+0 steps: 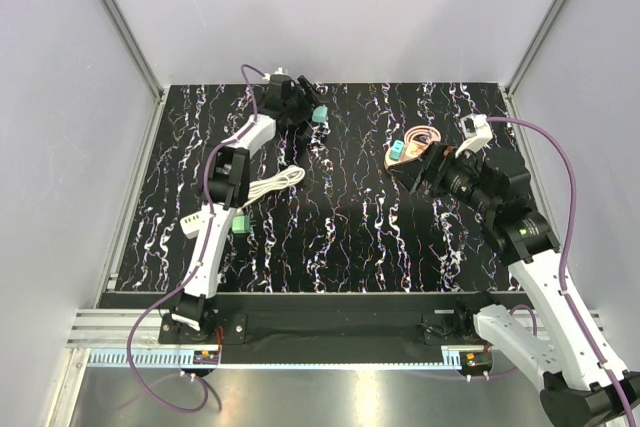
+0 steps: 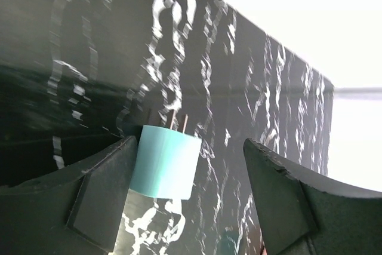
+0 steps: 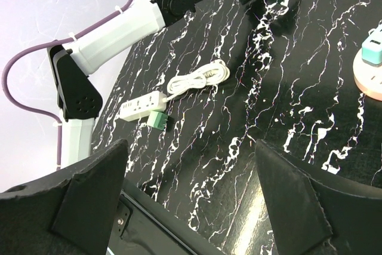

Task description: Insert the plug

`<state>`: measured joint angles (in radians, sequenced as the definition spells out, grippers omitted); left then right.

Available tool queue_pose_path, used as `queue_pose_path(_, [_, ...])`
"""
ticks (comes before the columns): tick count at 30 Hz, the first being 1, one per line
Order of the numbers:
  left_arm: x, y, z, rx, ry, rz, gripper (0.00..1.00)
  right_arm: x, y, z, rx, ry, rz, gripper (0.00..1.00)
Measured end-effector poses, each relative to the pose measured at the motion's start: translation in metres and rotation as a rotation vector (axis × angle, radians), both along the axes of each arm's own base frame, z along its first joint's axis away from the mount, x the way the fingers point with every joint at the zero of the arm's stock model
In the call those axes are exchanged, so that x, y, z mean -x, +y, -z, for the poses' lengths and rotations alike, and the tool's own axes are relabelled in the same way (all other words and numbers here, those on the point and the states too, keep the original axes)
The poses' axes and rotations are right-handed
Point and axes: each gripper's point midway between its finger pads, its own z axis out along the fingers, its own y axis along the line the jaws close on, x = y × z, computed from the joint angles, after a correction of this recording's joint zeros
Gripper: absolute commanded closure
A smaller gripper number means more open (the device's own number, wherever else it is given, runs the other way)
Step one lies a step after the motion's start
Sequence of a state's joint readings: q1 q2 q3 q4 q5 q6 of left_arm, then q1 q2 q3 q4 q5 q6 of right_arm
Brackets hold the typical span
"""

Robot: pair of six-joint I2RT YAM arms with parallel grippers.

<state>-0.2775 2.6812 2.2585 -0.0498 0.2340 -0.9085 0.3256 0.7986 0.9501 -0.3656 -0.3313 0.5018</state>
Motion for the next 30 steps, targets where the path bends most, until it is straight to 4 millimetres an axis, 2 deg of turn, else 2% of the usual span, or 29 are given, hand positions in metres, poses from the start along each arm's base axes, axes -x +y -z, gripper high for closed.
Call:
queue_pose_path(12, [0.033, -0.047, 0.003, 0.013, -0.012, 0.199, 0.23, 0.006, -0.003, -0.009, -0.009, -0.032, 0.005, 0.07])
queue_pose_path(19, [0.047, -0.045, 0.004, -0.016, 0.014, 0.199, 0.27, 0.006, -0.003, -0.009, -0.010, -0.033, 0.006, 0.06])
queue_pose_path(23, [0.053, -0.033, 0.004, -0.065, 0.046, 0.153, 0.29, 0.007, -0.003, -0.009, -0.010, -0.035, 0.007, 0.06])
queue_pose_path(26, [0.051, -0.021, 0.004, -0.110, 0.051, 0.096, 0.33, 0.006, -0.004, -0.008, -0.007, -0.035, 0.015, 0.06])
queue_pose_path(30, [0.040, -0.012, -0.005, -0.129, 0.010, 0.035, 0.41, 0.004, -0.006, -0.006, 0.000, -0.032, 0.026, 0.06])
